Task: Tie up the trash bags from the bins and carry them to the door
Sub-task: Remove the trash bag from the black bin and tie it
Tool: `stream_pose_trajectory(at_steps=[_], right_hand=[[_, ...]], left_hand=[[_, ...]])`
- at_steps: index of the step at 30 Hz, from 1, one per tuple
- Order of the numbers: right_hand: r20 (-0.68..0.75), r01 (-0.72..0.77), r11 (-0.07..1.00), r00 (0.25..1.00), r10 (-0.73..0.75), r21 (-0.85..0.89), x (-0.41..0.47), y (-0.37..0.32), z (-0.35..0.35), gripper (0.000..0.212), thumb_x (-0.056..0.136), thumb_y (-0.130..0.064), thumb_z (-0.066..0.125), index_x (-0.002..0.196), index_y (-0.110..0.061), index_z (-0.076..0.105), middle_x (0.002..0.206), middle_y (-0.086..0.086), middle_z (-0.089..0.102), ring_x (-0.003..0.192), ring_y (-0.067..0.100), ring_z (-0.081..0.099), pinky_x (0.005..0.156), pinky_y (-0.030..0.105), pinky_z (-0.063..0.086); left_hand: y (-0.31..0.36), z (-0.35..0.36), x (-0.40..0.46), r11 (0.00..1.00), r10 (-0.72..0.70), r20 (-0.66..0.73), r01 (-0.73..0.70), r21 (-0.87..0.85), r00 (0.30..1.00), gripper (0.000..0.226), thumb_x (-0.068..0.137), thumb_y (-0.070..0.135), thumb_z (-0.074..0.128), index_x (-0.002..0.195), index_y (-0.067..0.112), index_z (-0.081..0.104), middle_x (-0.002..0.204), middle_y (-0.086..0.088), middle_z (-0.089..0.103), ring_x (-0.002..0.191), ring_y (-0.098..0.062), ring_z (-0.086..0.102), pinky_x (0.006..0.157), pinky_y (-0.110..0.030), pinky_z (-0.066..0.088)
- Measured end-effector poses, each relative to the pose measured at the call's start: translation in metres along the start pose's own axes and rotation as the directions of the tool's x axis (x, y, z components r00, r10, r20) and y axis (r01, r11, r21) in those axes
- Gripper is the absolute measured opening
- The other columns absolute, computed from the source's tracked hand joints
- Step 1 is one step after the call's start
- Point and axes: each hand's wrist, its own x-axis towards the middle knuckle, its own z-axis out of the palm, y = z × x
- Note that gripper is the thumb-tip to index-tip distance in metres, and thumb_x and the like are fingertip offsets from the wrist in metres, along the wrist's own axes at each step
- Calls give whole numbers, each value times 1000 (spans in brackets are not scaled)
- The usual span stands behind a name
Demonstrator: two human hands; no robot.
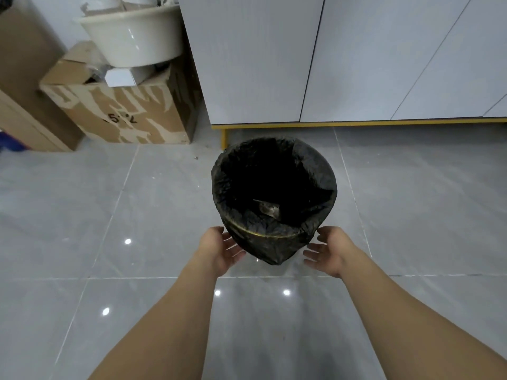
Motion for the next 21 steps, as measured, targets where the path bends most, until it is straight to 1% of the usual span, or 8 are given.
stream_pose_trajectory(at_steps=[1,3,6,8,11,15,18,21], right_hand=[[23,-28,1000,999,28,6,-2,3,0,45,97,-23,39,139,-8,35,137,20,48,121,40,51,95,54,41],[53,-69,998,996,69,-9,-7,8,2,38,95,-21,38,131,-8,37,130,19,57,110,37,60,94,53,43],[60,-102,994,993,100,26,-10,11,6,22,92,-16,40,111,-8,46,104,13,67,88,29,68,85,45,46],[89,-107,993,991,102,55,-14,12,10,10,93,-15,41,89,-11,50,86,7,61,80,24,65,74,37,45],[96,-97,991,991,88,92,-20,14,13,24,97,-14,42,74,-12,49,68,1,48,64,15,53,62,28,39],[30,-55,991,998,51,120,-32,14,7,30,97,-15,45,67,-10,48,39,-1,44,54,11,43,55,24,35],[-23,-1,991,1000,4,132,-42,8,-1,34,95,-15,45,61,-12,44,31,-3,41,53,12,42,54,25,35],[-94,67,991,994,-56,117,-54,-2,-1,30,94,-13,44,64,-13,43,34,-3,40,50,12,42,50,24,35]], left_hand=[[-1,-2,-2,1000,-8,5,8,22,1000,37,100,25,32,119,1,54,101,-15,64,87,-30,64,80,-45,51],[-3,-4,-9,998,-16,24,15,53,1000,31,99,24,34,109,4,55,95,-12,65,82,-28,63,78,-42,50],[-4,-4,-18,997,-16,66,11,79,998,21,93,21,41,96,9,57,85,-9,64,77,-26,61,81,-41,51],[-4,-4,-25,996,-1,92,-7,92,996,16,89,19,45,91,10,58,81,-7,64,77,-25,62,82,-39,52],[-5,-3,-36,995,31,110,-41,89,994,15,89,16,45,83,13,58,79,-5,61,73,-21,59,86,-39,50],[-4,-6,-56,999,45,115,-47,15,992,17,89,13,42,81,14,57,77,-4,57,66,-19,53,96,-41,47],[1,-5,-74,997,64,109,-60,-42,992,16,89,15,42,82,12,56,76,-5,57,72,-21,56,89,-40,49],[10,4,-93,995,100,98,-98,-23,990,18,90,18,40,81,13,55,74,-5,59,72,-21,57,75,-36,48]])
